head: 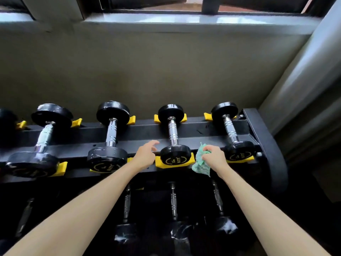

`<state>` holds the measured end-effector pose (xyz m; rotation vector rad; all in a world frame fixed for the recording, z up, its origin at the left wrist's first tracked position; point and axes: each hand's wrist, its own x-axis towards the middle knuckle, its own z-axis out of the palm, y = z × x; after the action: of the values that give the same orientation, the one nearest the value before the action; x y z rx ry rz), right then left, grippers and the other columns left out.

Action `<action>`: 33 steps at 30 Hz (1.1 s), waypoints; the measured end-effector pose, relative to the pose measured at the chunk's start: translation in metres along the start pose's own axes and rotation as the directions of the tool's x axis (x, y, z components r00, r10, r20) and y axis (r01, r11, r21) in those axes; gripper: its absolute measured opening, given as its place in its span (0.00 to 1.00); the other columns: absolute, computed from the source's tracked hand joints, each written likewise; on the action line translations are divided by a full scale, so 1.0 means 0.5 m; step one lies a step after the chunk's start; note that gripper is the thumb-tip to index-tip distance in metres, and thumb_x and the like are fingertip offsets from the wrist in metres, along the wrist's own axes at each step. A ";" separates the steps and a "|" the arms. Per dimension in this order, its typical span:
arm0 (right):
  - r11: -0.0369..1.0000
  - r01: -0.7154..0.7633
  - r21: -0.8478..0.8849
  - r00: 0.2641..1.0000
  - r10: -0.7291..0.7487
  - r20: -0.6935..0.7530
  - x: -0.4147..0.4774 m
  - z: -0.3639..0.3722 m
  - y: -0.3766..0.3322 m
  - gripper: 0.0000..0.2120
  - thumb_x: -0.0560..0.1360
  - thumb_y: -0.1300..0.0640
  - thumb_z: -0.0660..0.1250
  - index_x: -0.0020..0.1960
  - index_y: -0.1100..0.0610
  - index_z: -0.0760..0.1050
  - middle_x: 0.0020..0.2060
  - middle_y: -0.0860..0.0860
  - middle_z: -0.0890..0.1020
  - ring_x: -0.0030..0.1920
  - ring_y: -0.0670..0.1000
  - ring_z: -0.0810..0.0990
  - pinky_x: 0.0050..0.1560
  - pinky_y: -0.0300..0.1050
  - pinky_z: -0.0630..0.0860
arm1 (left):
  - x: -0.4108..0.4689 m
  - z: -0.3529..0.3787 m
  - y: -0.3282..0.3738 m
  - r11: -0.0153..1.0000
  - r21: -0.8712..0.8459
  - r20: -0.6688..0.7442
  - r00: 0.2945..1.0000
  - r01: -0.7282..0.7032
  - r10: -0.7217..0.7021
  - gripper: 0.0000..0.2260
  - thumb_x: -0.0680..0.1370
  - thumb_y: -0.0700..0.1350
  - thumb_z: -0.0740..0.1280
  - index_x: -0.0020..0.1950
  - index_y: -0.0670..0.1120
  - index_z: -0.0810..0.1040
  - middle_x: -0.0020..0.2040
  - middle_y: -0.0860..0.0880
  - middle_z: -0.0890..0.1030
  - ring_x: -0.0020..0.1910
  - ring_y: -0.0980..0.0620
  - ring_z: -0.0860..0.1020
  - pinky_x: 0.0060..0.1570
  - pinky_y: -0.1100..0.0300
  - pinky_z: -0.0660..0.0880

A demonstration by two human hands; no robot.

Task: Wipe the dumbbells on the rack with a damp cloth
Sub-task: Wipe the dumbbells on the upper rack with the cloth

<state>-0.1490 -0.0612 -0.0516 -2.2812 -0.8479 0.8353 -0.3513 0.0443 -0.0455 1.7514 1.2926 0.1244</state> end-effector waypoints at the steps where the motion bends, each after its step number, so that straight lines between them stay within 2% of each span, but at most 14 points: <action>1: 1.000 -0.004 0.004 1.000 0.004 -0.003 0.005 0.014 0.006 0.16 0.71 0.71 0.59 0.53 0.61 0.78 0.48 0.56 0.78 0.45 0.56 0.75 0.40 0.44 0.68 | 0.001 0.007 -0.004 0.998 -0.052 0.016 0.999 0.042 -0.041 0.25 0.76 0.28 0.53 0.71 0.47 0.66 0.61 0.44 0.72 0.53 0.47 0.73 0.46 0.56 0.74; 3: 1.000 -0.022 -0.013 1.000 0.022 -0.014 0.014 0.046 0.021 0.14 0.70 0.71 0.59 0.48 0.58 0.77 0.48 0.56 0.76 0.46 0.55 0.74 0.39 0.44 0.68 | 0.003 0.019 -0.013 0.988 -0.124 0.040 0.996 0.090 -0.085 0.25 0.76 0.28 0.54 0.71 0.46 0.67 0.60 0.44 0.73 0.51 0.48 0.73 0.44 0.59 0.74; 6: 0.998 -0.063 -0.027 0.997 0.062 -0.034 0.018 0.078 0.028 0.15 0.74 0.68 0.59 0.57 0.60 0.78 0.57 0.58 0.77 0.57 0.58 0.75 0.53 0.44 0.69 | 0.008 0.030 -0.022 0.979 -0.175 0.049 0.995 0.100 -0.093 0.23 0.76 0.27 0.55 0.67 0.44 0.71 0.58 0.43 0.75 0.49 0.48 0.73 0.40 0.63 0.74; 9: 1.000 -0.021 -0.002 0.998 0.021 -0.053 0.018 0.088 0.012 0.14 0.75 0.65 0.59 0.57 0.60 0.77 0.56 0.59 0.79 0.55 0.59 0.75 0.49 0.45 0.69 | 0.013 0.030 -0.027 0.971 -0.216 0.040 0.995 0.103 -0.096 0.23 0.76 0.26 0.53 0.65 0.43 0.74 0.56 0.42 0.77 0.51 0.48 0.73 0.43 0.59 0.75; 11: 0.999 0.021 0.025 0.996 -0.019 -0.083 0.012 0.080 -0.001 0.13 0.75 0.65 0.60 0.57 0.61 0.77 0.55 0.59 0.79 0.54 0.59 0.75 0.49 0.46 0.70 | 0.016 0.024 -0.029 0.973 -0.206 0.058 0.994 0.101 -0.091 0.24 0.75 0.25 0.52 0.65 0.43 0.74 0.54 0.44 0.77 0.52 0.49 0.73 0.46 0.58 0.73; 14: 0.991 0.109 0.074 0.984 -0.097 -0.151 -0.003 0.063 -0.028 0.12 0.77 0.64 0.60 0.58 0.60 0.76 0.54 0.60 0.78 0.51 0.56 0.74 0.47 0.44 0.68 | 0.016 0.017 -0.031 0.976 -0.198 0.092 0.993 0.092 -0.075 0.26 0.75 0.24 0.51 0.66 0.44 0.73 0.57 0.43 0.77 0.55 0.50 0.73 0.51 0.58 0.74; 16: 0.977 0.187 0.102 0.971 -0.168 -0.169 -0.016 0.059 -0.058 0.12 0.77 0.62 0.60 0.59 0.59 0.76 0.54 0.59 0.76 0.52 0.55 0.74 0.48 0.40 0.65 | 0.014 0.014 -0.031 0.974 -0.206 0.096 0.993 0.089 -0.071 0.26 0.75 0.24 0.50 0.67 0.44 0.73 0.60 0.42 0.77 0.57 0.50 0.73 0.55 0.57 0.74; 19: 0.952 0.304 -0.037 0.944 -0.307 -0.120 -0.035 0.082 -0.109 0.14 0.79 0.59 0.60 0.62 0.57 0.75 0.55 0.57 0.72 0.51 0.51 0.71 0.46 0.34 0.61 | 0.011 0.009 -0.030 0.970 -0.223 0.114 0.991 0.101 -0.077 0.27 0.75 0.25 0.49 0.68 0.44 0.72 0.61 0.43 0.76 0.58 0.50 0.73 0.56 0.58 0.74; 24: 0.919 0.364 -0.153 0.923 -0.377 -0.070 -0.061 0.120 -0.153 0.13 0.78 0.57 0.60 0.62 0.55 0.75 0.55 0.56 0.71 0.51 0.56 0.75 0.48 0.40 0.67 | 0.012 0.005 -0.042 0.926 -0.320 0.165 0.975 0.197 -0.151 0.22 0.77 0.29 0.49 0.67 0.42 0.71 0.59 0.45 0.78 0.55 0.51 0.76 0.49 0.61 0.76; 26: 0.899 0.407 -0.161 0.910 -0.414 -0.008 -0.070 0.136 -0.158 0.13 0.78 0.57 0.61 0.61 0.55 0.75 0.55 0.56 0.71 0.52 0.56 0.75 0.51 0.42 0.69 | 0.012 0.005 -0.049 0.899 -0.364 0.170 0.966 0.245 -0.195 0.20 0.78 0.29 0.50 0.65 0.40 0.72 0.56 0.45 0.80 0.54 0.50 0.78 0.47 0.61 0.77; 30: 0.891 0.443 -0.097 0.894 -0.430 0.130 -0.089 0.172 -0.158 0.13 0.78 0.58 0.61 0.62 0.55 0.75 0.56 0.55 0.72 0.56 0.55 0.74 0.55 0.41 0.68 | -0.001 -0.004 -0.058 0.863 -0.414 0.153 0.957 0.290 -0.248 0.19 0.76 0.27 0.49 0.58 0.38 0.75 0.43 0.46 0.81 0.41 0.51 0.79 0.40 0.61 0.77; 31: 0.894 0.442 -0.077 0.891 -0.427 0.153 -0.093 0.180 -0.153 0.13 0.78 0.59 0.61 0.62 0.55 0.75 0.56 0.55 0.72 0.55 0.54 0.74 0.54 0.40 0.67 | -0.005 -0.010 -0.059 0.855 -0.425 0.153 0.955 0.296 -0.255 0.19 0.76 0.27 0.49 0.56 0.38 0.75 0.42 0.45 0.80 0.40 0.51 0.79 0.39 0.61 0.77; 33: 0.914 0.405 -0.029 0.903 -0.395 0.169 -0.101 0.191 -0.139 0.13 0.76 0.60 0.62 0.59 0.55 0.77 0.53 0.54 0.74 0.54 0.52 0.73 0.53 0.40 0.67 | -0.008 -0.021 -0.060 0.832 -0.467 0.162 0.954 0.300 -0.253 0.21 0.75 0.26 0.47 0.57 0.37 0.74 0.46 0.42 0.81 0.45 0.47 0.80 0.44 0.58 0.78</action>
<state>-0.2725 -0.0260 -0.0488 -2.0022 -1.3779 0.8136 -0.3799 0.0482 -0.0593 1.1146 1.2963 0.1825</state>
